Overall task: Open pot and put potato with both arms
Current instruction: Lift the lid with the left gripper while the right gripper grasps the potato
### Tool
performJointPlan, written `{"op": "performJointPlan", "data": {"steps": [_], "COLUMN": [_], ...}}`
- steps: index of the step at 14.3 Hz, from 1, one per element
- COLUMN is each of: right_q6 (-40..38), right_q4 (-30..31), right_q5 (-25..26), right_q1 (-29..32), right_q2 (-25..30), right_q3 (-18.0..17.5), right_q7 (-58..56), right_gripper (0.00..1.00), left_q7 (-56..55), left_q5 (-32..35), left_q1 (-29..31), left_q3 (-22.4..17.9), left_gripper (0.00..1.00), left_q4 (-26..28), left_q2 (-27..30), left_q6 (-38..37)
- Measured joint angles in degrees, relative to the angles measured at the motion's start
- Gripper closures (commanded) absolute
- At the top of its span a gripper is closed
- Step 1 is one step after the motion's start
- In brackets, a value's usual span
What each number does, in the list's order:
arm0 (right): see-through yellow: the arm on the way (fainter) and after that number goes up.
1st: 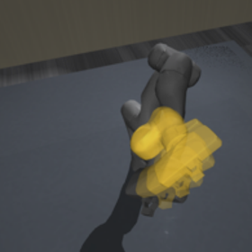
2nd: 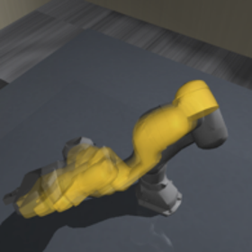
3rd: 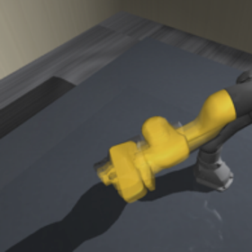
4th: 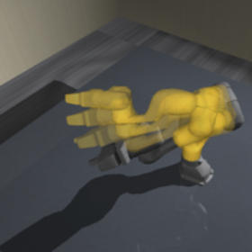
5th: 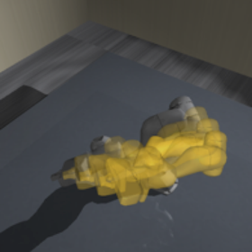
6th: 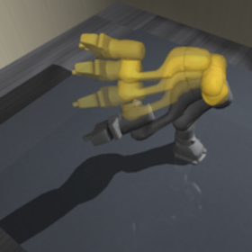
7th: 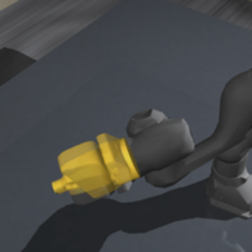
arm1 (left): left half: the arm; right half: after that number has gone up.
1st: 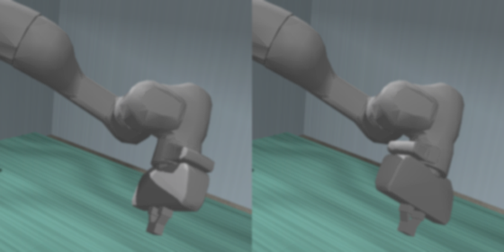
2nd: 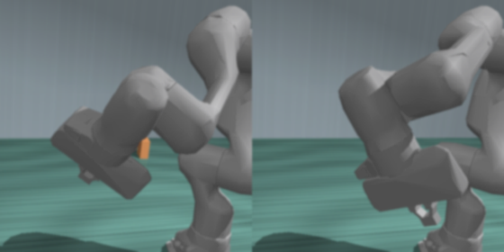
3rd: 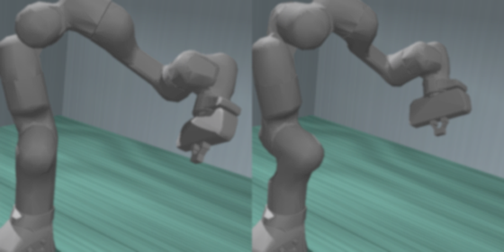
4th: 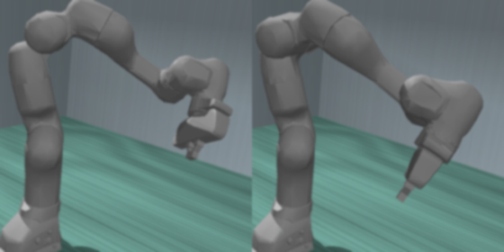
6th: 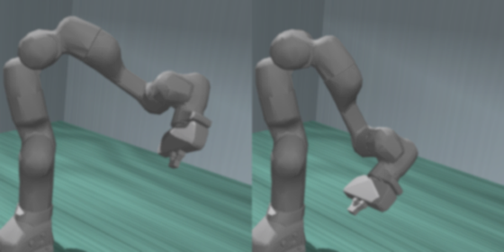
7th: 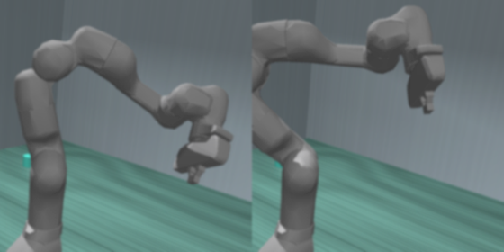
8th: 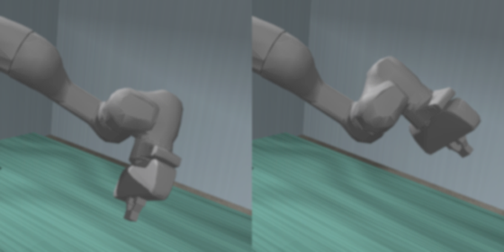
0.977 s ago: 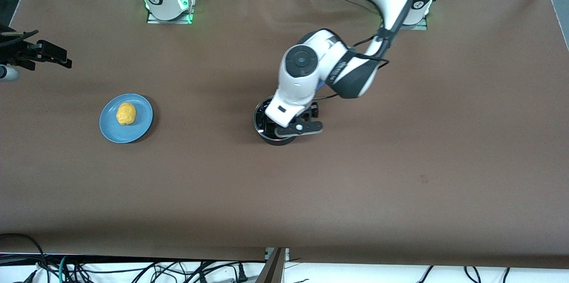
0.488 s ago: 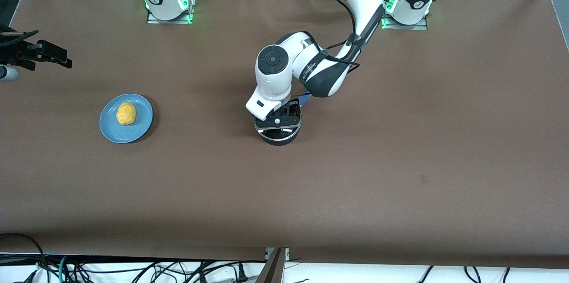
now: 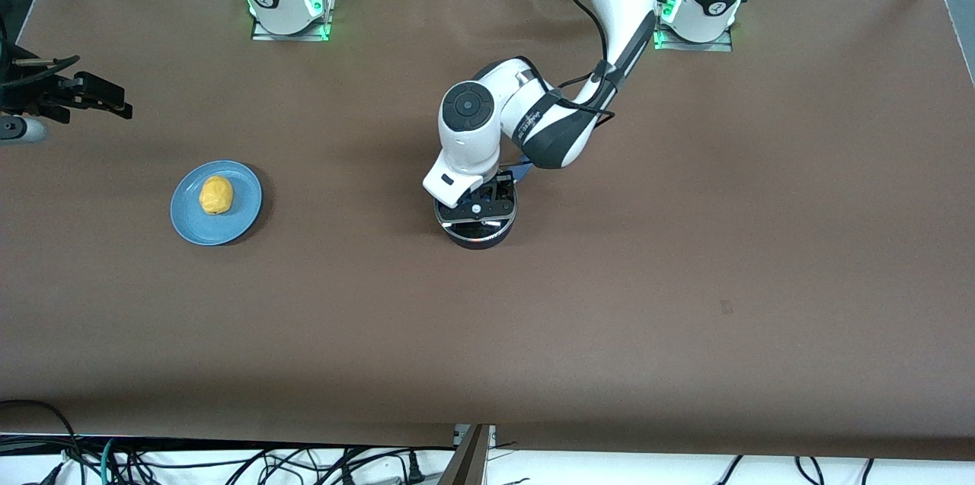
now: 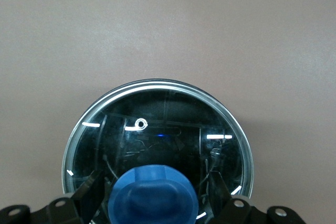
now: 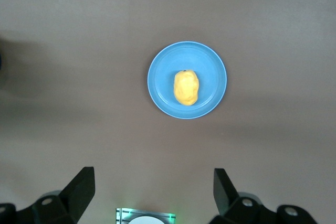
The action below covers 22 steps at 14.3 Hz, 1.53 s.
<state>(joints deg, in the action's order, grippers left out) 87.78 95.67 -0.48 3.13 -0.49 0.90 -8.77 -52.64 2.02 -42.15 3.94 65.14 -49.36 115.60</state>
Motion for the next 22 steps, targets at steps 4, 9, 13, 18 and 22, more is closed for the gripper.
{"op": "performJointPlan", "data": {"steps": [4,9,13,18,22], "right_q6": [-2.02,1.31,14.98,35.99,48.15], "right_q4": [0.13,2.44,10.69,25.41,30.41], "right_q5": [0.09,0.94,3.04,3.87,4.01], "right_q1": [-0.18,0.39,0.42,0.45,0.51], "right_q2": [-1.31,-6.08,-6.30,-7.74,-14.68], "right_q3": [-0.09,0.79,0.85,1.26,3.23], "right_q7": [0.05,-0.22,-0.22,-0.20,-0.20], "right_gripper": [0.00,0.00,0.00,0.00,0.00], "left_q7": [0.00,-0.01,-0.05,2.17,19.25], "left_q5": [0.02,0.02,0.02,0.00,-1.28], "left_q1": [0.01,0.00,0.01,3.00,16.29], "left_q3": [-0.03,-0.02,0.09,0.01,-0.30], "left_gripper": [0.47,0.58,0.59,0.61,0.61], "left_q4": [0.03,0.04,-0.11,0.89,7.18], "left_q2": [0.04,0.07,1.43,7.48,12.23], "left_q6": [-0.04,-0.04,-1.25,-5.94,-5.86]}}
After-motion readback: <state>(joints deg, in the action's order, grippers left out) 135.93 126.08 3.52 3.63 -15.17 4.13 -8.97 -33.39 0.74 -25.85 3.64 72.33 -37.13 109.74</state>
